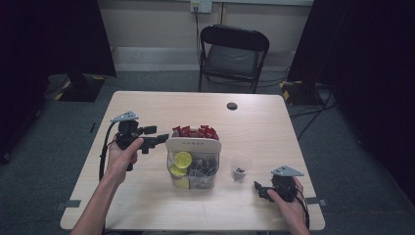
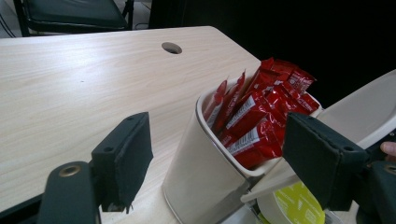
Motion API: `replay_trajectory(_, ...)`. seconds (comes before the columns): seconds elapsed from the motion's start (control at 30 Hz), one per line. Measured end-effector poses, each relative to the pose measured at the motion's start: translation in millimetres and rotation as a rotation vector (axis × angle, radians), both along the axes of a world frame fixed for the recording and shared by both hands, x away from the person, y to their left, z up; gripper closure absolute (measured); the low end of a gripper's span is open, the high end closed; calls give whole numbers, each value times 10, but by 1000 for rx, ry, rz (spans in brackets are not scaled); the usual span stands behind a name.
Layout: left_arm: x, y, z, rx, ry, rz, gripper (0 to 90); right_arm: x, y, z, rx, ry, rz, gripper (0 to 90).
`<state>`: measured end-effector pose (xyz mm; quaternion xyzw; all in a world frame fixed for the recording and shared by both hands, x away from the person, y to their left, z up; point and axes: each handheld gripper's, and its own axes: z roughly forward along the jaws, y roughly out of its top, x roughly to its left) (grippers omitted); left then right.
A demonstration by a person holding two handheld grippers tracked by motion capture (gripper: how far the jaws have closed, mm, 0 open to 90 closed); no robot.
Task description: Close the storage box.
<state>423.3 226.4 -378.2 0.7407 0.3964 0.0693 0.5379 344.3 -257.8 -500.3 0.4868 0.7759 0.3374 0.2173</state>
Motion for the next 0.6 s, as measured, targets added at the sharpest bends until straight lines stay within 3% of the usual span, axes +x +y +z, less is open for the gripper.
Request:
replay_trajectory(0.33,-70,-17,20,-4,2,-24,206,-1,3,-1,0,0,-2,132)
replay_trajectory(0.6,-117,-63,-6,28,10,-37,178,0,2,0,0,0,-2,131)
